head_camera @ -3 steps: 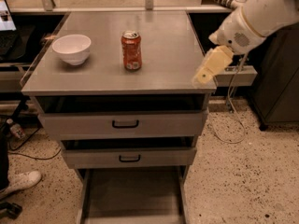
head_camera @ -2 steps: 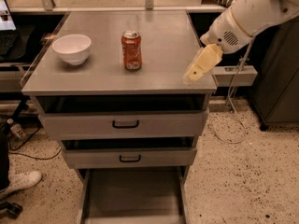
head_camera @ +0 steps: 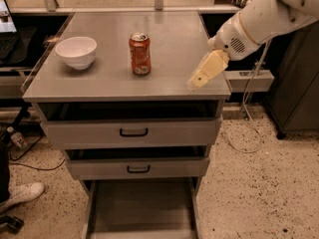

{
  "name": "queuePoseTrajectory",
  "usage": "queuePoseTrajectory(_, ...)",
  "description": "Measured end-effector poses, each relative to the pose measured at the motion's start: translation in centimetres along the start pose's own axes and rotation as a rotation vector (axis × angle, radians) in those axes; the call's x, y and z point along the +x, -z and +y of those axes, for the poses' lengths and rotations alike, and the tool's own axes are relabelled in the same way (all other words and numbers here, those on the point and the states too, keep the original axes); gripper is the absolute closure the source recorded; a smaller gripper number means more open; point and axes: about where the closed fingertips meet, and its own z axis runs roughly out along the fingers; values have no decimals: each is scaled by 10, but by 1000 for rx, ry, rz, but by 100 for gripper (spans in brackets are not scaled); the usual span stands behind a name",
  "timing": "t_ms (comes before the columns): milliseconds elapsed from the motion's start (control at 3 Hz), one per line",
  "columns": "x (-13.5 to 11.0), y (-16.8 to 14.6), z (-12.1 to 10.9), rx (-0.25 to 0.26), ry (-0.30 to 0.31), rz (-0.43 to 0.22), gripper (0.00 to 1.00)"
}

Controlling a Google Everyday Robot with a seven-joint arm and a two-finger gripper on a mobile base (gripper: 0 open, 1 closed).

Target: Place coke can into bottom drawer

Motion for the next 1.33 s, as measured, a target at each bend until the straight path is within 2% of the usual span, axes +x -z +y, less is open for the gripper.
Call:
queuePoseTrajectory(333, -48, -53, -26, -29, 33, -96, 0)
queuePoseTrajectory(667, -48, -57, -26, -29, 32, -103, 0)
queuePoseTrajectory(1000, -57, -76, -41, 4, -18, -144, 0)
queuePoseTrajectory(1333, -89, -113, -83, 50, -83, -212, 0)
